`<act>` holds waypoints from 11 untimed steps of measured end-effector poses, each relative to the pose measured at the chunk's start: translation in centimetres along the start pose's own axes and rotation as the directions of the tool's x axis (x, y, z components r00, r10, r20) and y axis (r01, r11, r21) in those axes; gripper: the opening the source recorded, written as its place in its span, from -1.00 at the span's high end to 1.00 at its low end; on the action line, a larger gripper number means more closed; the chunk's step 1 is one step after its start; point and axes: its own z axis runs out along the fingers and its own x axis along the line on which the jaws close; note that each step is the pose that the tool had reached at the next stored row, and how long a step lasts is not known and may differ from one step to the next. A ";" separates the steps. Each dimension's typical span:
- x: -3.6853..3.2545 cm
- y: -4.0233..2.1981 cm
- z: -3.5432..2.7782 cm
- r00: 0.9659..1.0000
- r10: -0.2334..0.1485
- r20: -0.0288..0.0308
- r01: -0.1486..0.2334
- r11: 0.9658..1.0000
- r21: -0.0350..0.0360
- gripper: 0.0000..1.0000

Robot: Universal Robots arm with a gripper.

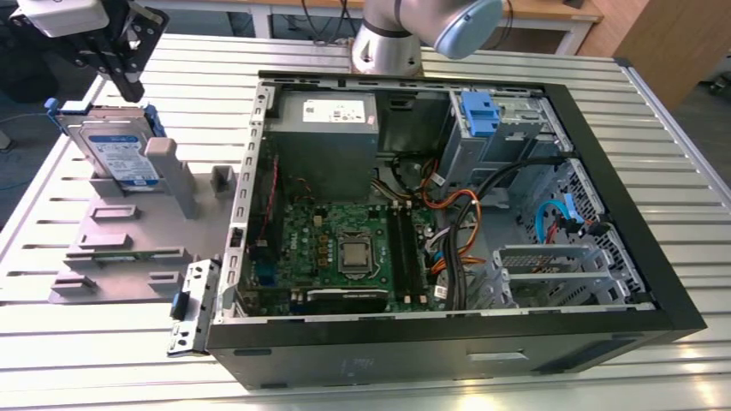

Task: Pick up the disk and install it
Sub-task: 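Reach for the disk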

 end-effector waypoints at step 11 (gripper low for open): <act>0.33 -0.03 -0.01 1.000 0.000 0.000 0.000 1.000 0.000 0.79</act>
